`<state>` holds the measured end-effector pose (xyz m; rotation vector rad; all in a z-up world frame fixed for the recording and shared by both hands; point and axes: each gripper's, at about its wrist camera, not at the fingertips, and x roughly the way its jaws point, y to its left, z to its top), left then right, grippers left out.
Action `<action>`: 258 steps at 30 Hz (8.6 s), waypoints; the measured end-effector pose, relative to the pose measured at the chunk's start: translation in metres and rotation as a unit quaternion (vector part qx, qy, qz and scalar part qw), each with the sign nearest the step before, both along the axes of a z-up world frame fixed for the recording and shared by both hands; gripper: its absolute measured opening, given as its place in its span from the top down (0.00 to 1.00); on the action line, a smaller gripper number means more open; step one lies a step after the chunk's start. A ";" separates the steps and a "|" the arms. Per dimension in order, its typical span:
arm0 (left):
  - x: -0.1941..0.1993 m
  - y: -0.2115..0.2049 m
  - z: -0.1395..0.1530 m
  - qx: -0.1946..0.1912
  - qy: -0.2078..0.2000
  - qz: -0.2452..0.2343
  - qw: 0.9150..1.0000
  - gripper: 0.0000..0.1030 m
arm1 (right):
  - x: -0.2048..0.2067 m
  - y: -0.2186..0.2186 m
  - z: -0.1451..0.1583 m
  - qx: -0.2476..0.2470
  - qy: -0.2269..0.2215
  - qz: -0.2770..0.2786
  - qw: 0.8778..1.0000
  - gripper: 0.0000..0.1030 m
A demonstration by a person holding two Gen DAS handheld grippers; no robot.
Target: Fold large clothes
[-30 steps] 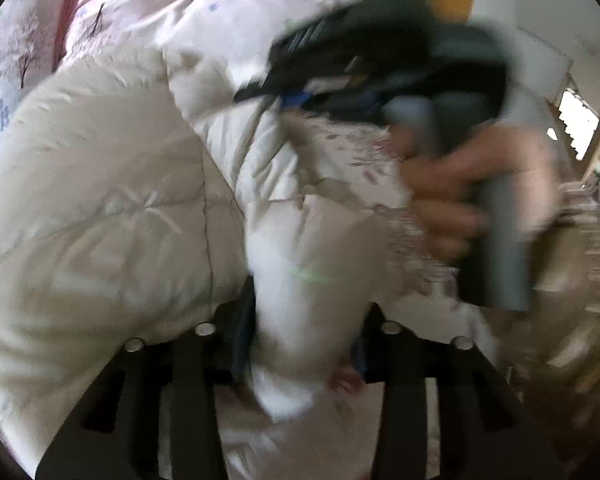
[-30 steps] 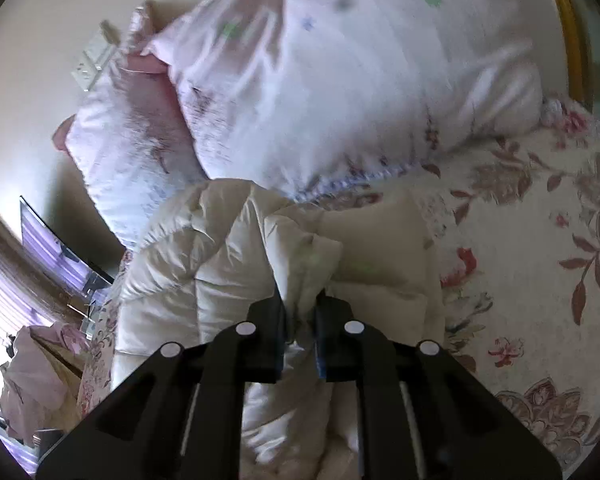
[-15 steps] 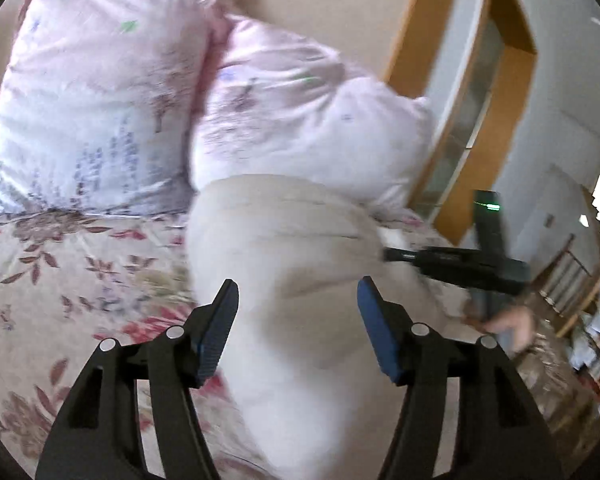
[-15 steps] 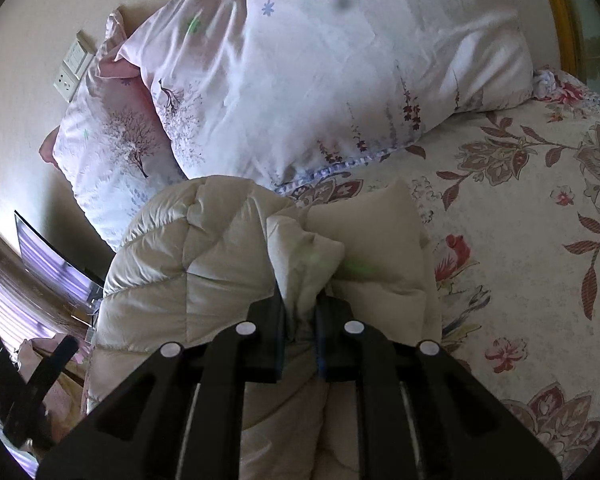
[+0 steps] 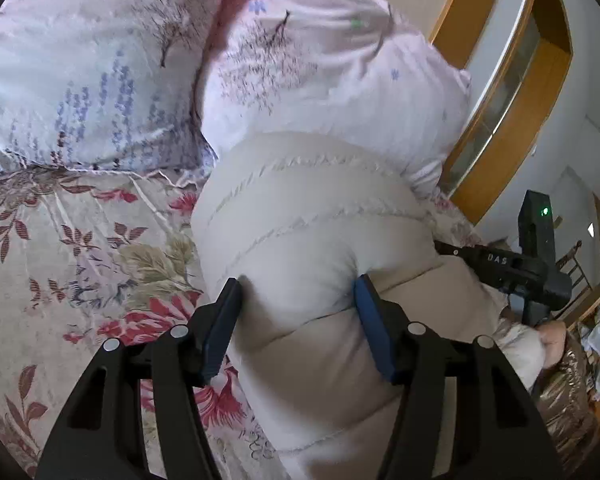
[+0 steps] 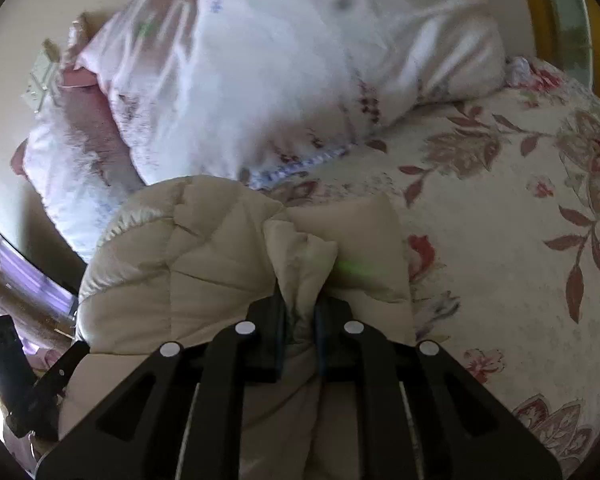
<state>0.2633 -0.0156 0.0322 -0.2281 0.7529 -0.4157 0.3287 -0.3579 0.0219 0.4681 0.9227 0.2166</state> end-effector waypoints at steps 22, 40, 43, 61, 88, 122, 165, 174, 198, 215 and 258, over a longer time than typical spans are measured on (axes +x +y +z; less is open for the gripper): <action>0.035 -0.005 -0.037 -0.024 0.064 -0.024 0.997 0.33 | -0.006 -0.029 -0.007 0.031 0.010 -0.023 0.999 0.68; -0.002 0.005 -0.003 -0.045 0.008 -0.023 0.999 0.32 | -0.054 -0.023 -0.001 0.058 0.011 -0.003 0.998 0.86; -0.028 -0.003 0.014 -0.030 -0.021 -0.051 0.998 0.32 | -0.056 -0.023 -0.009 0.058 0.017 -0.012 0.998 0.86; -0.024 -0.024 -0.022 0.058 0.043 -0.048 0.996 0.28 | -0.112 -0.034 0.032 0.002 -0.077 -0.053 0.996 0.64; -0.028 -0.028 -0.027 0.043 0.035 -0.050 0.997 0.20 | -0.129 -0.007 0.011 -0.039 -0.036 0.046 0.998 0.60; -0.033 -0.030 -0.020 0.037 0.008 -0.032 0.999 0.19 | -0.041 -0.036 -0.002 -0.107 0.006 -0.145 0.984 0.54; -0.022 -0.004 -0.033 -0.104 0.061 -0.046 0.992 0.15 | -0.084 -0.054 0.001 0.039 0.021 -0.049 0.998 0.05; -0.017 -0.006 -0.033 -0.104 0.071 -0.046 0.991 0.13 | -0.075 -0.050 -0.007 0.012 0.080 -0.023 0.996 0.02; 0.025 0.000 -0.053 -0.197 0.148 -0.081 0.966 0.06 | -0.020 -0.064 -0.050 0.182 0.131 0.059 0.973 0.02; 0.035 -0.001 -0.066 -0.243 0.158 -0.102 0.952 0.06 | 0.004 -0.014 -0.057 0.185 0.119 0.169 0.961 0.02; 0.007 0.144 -0.036 -0.188 0.080 0.013 0.979 0.45 | 0.013 0.131 -0.028 0.225 0.031 0.226 0.947 0.67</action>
